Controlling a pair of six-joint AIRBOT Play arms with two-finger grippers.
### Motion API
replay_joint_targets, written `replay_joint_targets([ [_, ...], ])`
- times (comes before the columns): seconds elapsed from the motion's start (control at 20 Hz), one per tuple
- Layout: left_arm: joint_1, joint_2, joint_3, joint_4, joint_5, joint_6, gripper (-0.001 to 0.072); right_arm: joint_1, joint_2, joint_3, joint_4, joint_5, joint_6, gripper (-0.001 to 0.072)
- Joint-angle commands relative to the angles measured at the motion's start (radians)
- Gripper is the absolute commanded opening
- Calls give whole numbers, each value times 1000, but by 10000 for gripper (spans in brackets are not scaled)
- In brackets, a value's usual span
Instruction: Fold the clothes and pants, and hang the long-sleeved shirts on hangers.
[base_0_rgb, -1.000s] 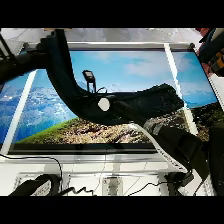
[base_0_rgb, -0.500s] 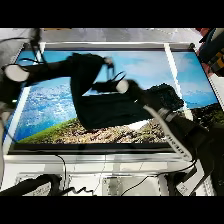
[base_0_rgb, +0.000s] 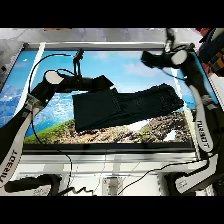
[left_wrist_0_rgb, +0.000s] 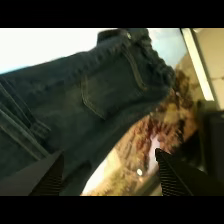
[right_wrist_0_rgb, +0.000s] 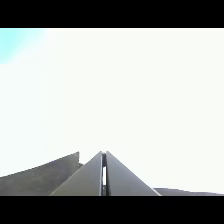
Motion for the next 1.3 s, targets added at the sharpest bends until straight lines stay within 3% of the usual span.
replay_joint_targets([
  [0.0, 98, -1, 1, -8, -133, 2, 636, -100, 19, 6, -10, 167, -33, 43],
  [0.15, 245, -2, -2, 204, -199, -3, 635, -98, 19, 6, -46, 270, -168, 42],
  [0.25, 325, -2, -29, 353, -200, -60, 635, -92, 19, 6, -47, 289, -187, 42],
  [0.35, 396, -2, -111, 404, -203, -63, 633, -85, 19, 6, -48, 281, -187, 43],
  [0.5, 454, -3, -291, 403, -169, -32, 632, -72, 17, 6, -49, 281, -187, 42],
  [0.6, 459, -3, -409, 386, -61, -27, 632, -60, 17, 6, -49, 278, -187, 42],
  [0.75, 438, -17, -525, 209, 101, 44, 630, -34, 16, 6, -51, 260, -187, 42],
  [0.85, 404, -50, -533, 140, 141, 61, 532, -8, 11, 6, -52, 257, -187, 42],
  [1.0, 338, -82, -533, 129, 217, 61, 527, 40, -3, -13, -54, 250, -190, 43],
  [1.05, 318, -81, -532, 129, 246, 61, 454, 56, -10, -23, -54, 248, -193, 43],
  [1.1, 305, -81, -521, 129, 258, 61, 335, 72, -18, -36, -55, 243, -194, 42],
  [1.15, 302, -80, -503, 130, 251, 61, 154, 91, -28, -54, -55, 234, -194, 43],
  [1.2, 302, -74, -473, 133, 229, 64, 26, 110, -40, -72, -54, 226, -194, 43],
  [1.25, 308, -64, -437, 142, 196, 81, 27, 133, -53, -89, -53, 221, -193, 42],
])
